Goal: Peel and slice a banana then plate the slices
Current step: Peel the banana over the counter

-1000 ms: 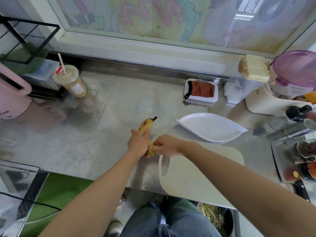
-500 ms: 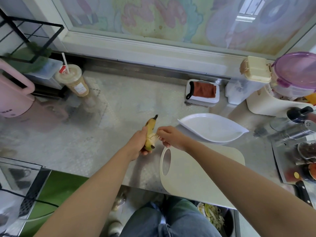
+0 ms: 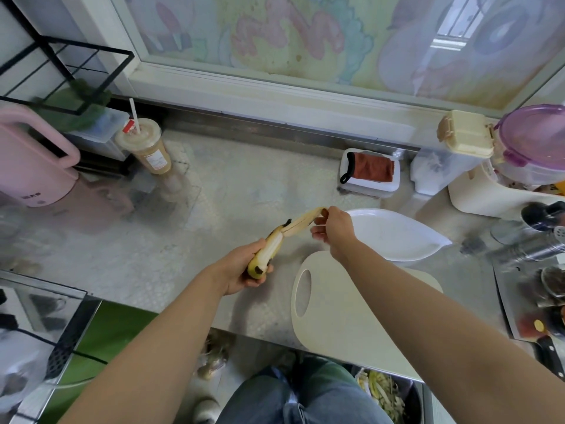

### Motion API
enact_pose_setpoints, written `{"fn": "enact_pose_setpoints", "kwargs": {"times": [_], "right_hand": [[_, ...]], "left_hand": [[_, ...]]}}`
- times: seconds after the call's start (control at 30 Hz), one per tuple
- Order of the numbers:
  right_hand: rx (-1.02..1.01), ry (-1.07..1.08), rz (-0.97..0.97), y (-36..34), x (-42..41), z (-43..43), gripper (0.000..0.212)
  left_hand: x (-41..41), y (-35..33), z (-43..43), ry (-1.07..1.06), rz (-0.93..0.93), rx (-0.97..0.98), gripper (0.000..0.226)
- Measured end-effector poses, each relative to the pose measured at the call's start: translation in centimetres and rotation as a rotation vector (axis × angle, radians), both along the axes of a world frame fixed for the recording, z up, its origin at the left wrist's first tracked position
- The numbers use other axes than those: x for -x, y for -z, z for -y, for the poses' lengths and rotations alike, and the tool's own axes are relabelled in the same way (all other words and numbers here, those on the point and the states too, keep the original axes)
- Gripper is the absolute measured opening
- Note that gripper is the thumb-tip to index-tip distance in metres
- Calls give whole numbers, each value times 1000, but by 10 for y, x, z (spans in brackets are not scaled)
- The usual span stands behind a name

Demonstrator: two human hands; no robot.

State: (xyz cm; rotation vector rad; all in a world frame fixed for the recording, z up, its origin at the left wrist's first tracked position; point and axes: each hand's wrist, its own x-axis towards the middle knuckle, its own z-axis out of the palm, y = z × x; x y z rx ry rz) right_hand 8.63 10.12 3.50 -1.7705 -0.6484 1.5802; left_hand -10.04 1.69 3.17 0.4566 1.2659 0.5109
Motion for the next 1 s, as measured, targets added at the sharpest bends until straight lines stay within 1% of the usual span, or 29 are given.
{"fn": "enact_pose_setpoints", "kwargs": {"times": [0.03, 0.1, 0.13, 0.2, 0.27, 0.33, 0.4, 0.47, 0.57, 0.67, 0.83, 1.0], "right_hand": [[36, -46, -37, -2, 3, 2, 34], [123, -208, -87, -3, 7, 9, 46], [158, -330, -96, -3, 9, 15, 53], [180, -642, -72, -4, 13, 26, 61], [155, -894, -68, -9, 19, 36, 60], [113, -996, -74, -12, 22, 39, 57], [65, -1039, -89, -14, 23, 38, 47], [66, -1059, -123, -13, 22, 37, 38], [136, -1053, -183, -14, 18, 36, 37], [224, -1006, -265, -15, 15, 37, 34], [336, -873, -408, -12, 11, 39, 24], [362, -832, -385, -8, 12, 40, 19]], "left_hand": [[-2, -1, 1, -46, -22, -1, 36], [-5, 0, 3, -148, -72, -14, 40], [-7, 1, 3, -192, -91, -25, 43], [-12, 4, 1, -286, -153, -44, 47], [-15, 9, -3, -388, -234, -65, 48], [-16, 14, -6, -444, -288, -92, 50], [-14, 19, -9, -464, -299, -106, 52], [-13, 24, -11, -468, -299, -103, 52], [-16, 26, -14, -479, -305, -119, 57], [-21, 26, -14, -502, -335, -174, 58], [-28, 26, -14, -527, -461, -224, 59], [-34, 27, -14, -511, -494, -226, 57]]}}
